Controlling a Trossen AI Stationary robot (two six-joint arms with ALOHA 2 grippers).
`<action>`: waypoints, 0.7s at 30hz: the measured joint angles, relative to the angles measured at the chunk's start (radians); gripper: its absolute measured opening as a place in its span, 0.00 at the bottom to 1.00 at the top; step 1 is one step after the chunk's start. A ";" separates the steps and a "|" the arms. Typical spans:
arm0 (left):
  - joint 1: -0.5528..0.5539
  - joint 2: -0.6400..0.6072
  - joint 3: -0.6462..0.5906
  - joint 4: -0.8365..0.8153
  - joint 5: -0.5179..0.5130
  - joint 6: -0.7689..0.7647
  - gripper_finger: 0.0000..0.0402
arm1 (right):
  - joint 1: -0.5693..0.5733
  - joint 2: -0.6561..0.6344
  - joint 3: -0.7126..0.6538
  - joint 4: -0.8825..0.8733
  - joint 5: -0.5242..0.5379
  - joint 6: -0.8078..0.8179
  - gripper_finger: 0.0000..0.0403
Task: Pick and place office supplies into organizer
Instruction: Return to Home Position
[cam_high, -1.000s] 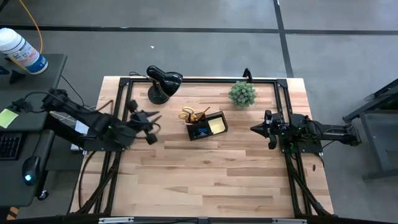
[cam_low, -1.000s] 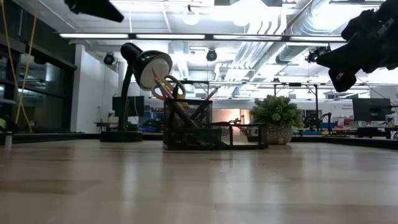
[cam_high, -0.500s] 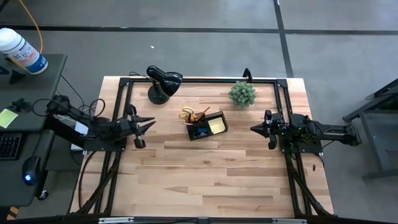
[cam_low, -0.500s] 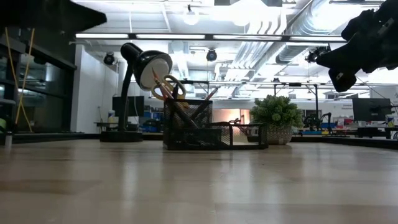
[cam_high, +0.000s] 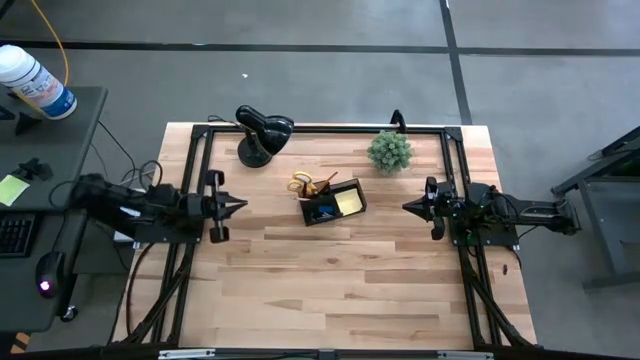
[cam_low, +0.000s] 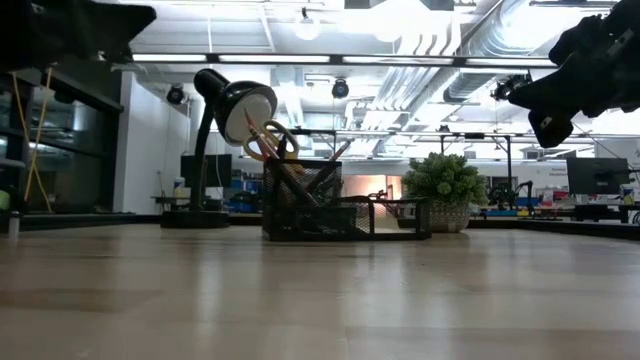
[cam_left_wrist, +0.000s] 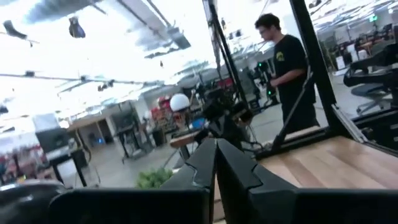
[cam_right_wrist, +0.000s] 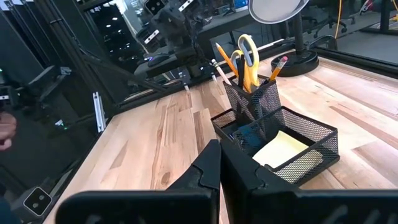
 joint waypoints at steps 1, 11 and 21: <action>0.033 -0.003 0.000 0.001 0.036 -0.002 0.01 | 0.000 0.000 0.000 0.000 0.000 0.000 0.00; 0.262 -0.030 0.002 0.137 0.203 -0.076 0.00 | 0.000 0.000 0.000 0.000 0.000 0.000 0.00; 0.278 -0.173 0.001 -0.266 0.435 -0.157 0.00 | 0.000 0.000 0.000 0.000 0.000 0.000 0.00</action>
